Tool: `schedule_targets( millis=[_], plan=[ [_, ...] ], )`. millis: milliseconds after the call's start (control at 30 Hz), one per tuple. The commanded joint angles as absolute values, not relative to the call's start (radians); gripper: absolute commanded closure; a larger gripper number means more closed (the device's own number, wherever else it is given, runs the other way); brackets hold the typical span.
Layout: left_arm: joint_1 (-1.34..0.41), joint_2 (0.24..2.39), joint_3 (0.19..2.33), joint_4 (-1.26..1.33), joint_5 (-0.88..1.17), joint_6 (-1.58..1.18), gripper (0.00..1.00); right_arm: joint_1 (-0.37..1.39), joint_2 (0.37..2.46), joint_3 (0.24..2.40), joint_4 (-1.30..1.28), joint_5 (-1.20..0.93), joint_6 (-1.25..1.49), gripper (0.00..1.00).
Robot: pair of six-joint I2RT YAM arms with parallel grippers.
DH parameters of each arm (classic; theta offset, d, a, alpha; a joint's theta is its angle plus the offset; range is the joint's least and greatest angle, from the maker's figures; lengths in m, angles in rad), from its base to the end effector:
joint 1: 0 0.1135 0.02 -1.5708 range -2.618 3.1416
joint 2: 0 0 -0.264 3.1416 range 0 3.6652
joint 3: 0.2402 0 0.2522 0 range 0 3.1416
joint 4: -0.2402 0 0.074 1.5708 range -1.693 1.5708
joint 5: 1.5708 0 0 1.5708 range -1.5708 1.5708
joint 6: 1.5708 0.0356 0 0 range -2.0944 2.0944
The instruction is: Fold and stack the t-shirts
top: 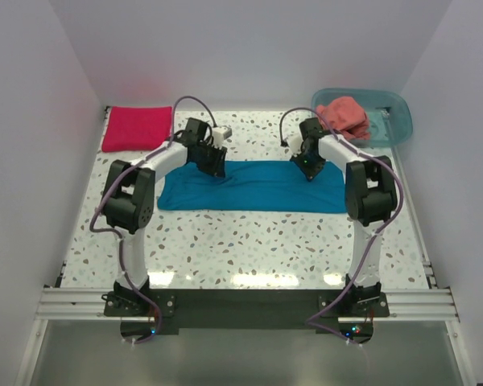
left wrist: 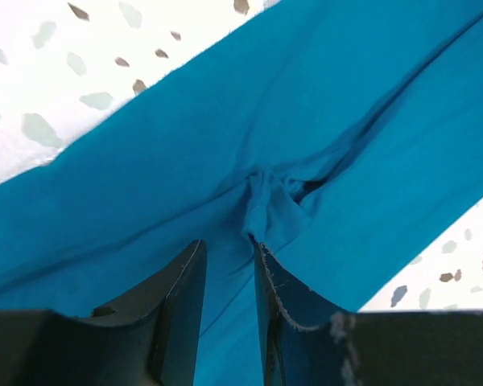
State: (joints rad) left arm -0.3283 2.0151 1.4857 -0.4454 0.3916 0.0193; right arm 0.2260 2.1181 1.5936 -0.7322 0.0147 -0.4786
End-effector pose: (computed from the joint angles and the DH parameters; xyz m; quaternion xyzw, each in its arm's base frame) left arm 0.4076 -0.1532 0.1915 0.2184 0.9137 -0.2281 0.2559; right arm 0.4224 0.0966 0.1640 -0.3397 0.9274 -0.0269 0.1542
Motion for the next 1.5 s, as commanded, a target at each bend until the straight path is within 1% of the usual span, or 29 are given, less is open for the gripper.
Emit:
schedule_targets(
  millis=[0, 100, 200, 233, 333, 433, 500, 533, 600, 633, 667, 700, 767, 800, 833, 900, 933, 1067, 1267, 1367, 1467],
  plan=[
    [-0.344, 2.06, 1.494, -0.408, 0.408, 0.026, 0.65, 0.221, 2.157, 1.611, -0.727, 0.043, -0.506, 1.0],
    [-0.357, 2.092, 1.494, -0.449, 0.368, 0.038, 0.65, 0.221, 2.151, 1.583, -0.738, 0.048, -0.523, 1.0],
    [-0.351, 2.117, 1.483, -0.506, 0.313, 0.055, 0.66, 0.221, 2.109, 1.507, -0.741, 0.048, -0.554, 1.0],
    [-0.35, 2.134, 1.486, -0.532, 0.27, 0.067, 0.66, 0.221, 2.096, 1.452, -0.742, 0.048, -0.566, 1.0],
    [-0.341, 2.186, 1.541, -0.578, 0.226, 0.13, 0.66, 0.229, 2.025, 1.327, -0.759, 0.017, -0.577, 1.0],
    [-0.341, 2.278, 1.681, -0.627, 0.247, 0.208, 0.65, 0.268, 1.935, 1.198, -0.79, -0.021, -0.578, 1.0],
    [-0.342, 2.375, 1.846, -0.659, 0.27, 0.245, 0.65, 0.311, 1.861, 1.129, -0.825, -0.064, -0.575, 1.0],
    [-0.344, 2.414, 1.991, -0.71, 0.288, 0.256, 0.65, 0.365, 1.838, 1.118, -0.84, -0.131, -0.566, 1.0],
    [-0.345, 2.515, 2.141, -0.771, 0.337, 0.278, 0.64, 0.409, 1.781, 1.136, -0.902, -0.233, -0.533, 0.98],
    [-0.345, 2.534, 2.252, -0.776, 0.348, 0.284, 0.63, 0.411, 1.77, 1.153, -0.917, -0.311, -0.516, 0.96],
    [-0.344, 2.539, 2.279, -0.763, 0.345, 0.276, 0.62, 0.41, 1.763, 1.173, -0.94, -0.322, -0.494, 0.96],
    [-0.341, 2.507, 2.283, -0.709, 0.344, 0.273, 0.59, 0.407, 1.758, 1.216, -0.954, -0.322, -0.486, 0.96],
    [-0.331, 2.432, 2.182, -0.619, 0.367, 0.247, 0.53, 0.393, 1.743, 1.252, -0.969, -0.315, -0.495, 0.96],
    [-0.328, 2.33, 2.124, -0.562, 0.367, 0.233, 0.5, 0.378, 1.737, 1.264, -0.965, -0.307, -0.514, 0.96],
    [-0.322, 2.282, 2.012, -0.461, 0.364, 0.223, 0.45, 0.377, 1.73, 1.266, -0.96, -0.295, -0.532, 0.95],
    [-0.322, 2.173, 1.93, -0.379, 0.365, 0.206, 0.38, 0.379, 1.746, 1.262, -0.945, -0.261, -0.569, 0.95],
    [-0.322, 2.148, 1.886, -0.371, 0.365, 0.198, 0.38, 0.379, 1.775, 1.267, -0.94, -0.259, -0.578, 0.96],
    [-0.319, 2.117, 1.87, -0.428, 0.322, 0.147, 0.38, 0.393, 1.841, 1.273, -0.905, -0.258, -0.587, 0.97],
    [-0.293, 2.151, 1.859, -0.529, 0.319, 0.088, 0.43, 0.433, 1.907, 1.238, -0.87, -0.235, -0.586, 0.99],
    [-0.285, 2.177, 1.865, -0.563, 0.313, 0.078, 0.43, 0.466, 1.908, 1.195, -0.867, -0.238, -0.578, 0.99],
    [-0.285, 2.201, 1.871, -0.586, 0.292, 0.08, 0.44, 0.558, 1.898, 1.145, -0.862, -0.256, -0.554, 1.0]
  ],
)
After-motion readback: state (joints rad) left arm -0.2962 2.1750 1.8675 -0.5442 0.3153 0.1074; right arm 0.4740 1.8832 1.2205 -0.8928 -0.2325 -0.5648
